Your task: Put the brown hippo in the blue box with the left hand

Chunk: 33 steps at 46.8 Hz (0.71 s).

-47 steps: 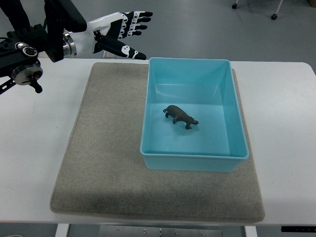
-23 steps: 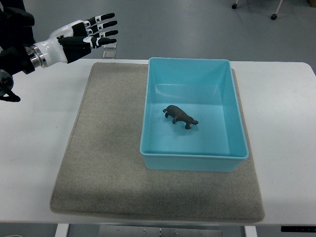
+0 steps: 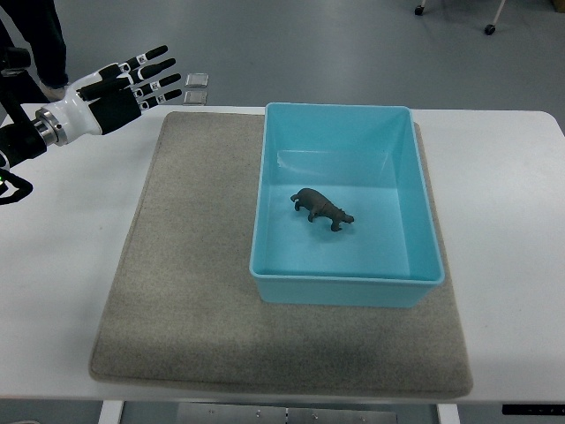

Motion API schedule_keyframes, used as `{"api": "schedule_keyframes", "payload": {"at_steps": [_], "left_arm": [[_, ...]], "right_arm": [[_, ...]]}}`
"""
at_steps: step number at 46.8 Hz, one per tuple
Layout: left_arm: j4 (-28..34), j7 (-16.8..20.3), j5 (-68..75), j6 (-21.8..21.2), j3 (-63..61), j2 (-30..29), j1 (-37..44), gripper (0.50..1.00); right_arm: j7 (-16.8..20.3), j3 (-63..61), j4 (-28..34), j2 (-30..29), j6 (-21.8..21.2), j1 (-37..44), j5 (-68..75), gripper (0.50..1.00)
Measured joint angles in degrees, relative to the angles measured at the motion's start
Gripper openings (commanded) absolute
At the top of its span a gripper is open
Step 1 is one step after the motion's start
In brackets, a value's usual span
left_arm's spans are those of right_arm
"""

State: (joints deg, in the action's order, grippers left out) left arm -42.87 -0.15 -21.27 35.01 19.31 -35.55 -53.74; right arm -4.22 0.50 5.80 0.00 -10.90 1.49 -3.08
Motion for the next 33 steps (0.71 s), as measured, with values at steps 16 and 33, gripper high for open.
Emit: {"api": "schedule_keyframes", "payload": {"at_steps": [16,33], "left_arm": [[0.51,-4.14,-1.99,-0.02,6.52,0.26,3.58,1.000],[0.41,-4.16,-8.55,-0.02,7.49,0.30,4.08,1.000]], "right_arm": [[0.00,0.02,0.01,0.00,0.00,0.00,0.00,0.936],[0.00,0.01,0.00,0.00,0.00,0.00,0.00,0.936]]}}
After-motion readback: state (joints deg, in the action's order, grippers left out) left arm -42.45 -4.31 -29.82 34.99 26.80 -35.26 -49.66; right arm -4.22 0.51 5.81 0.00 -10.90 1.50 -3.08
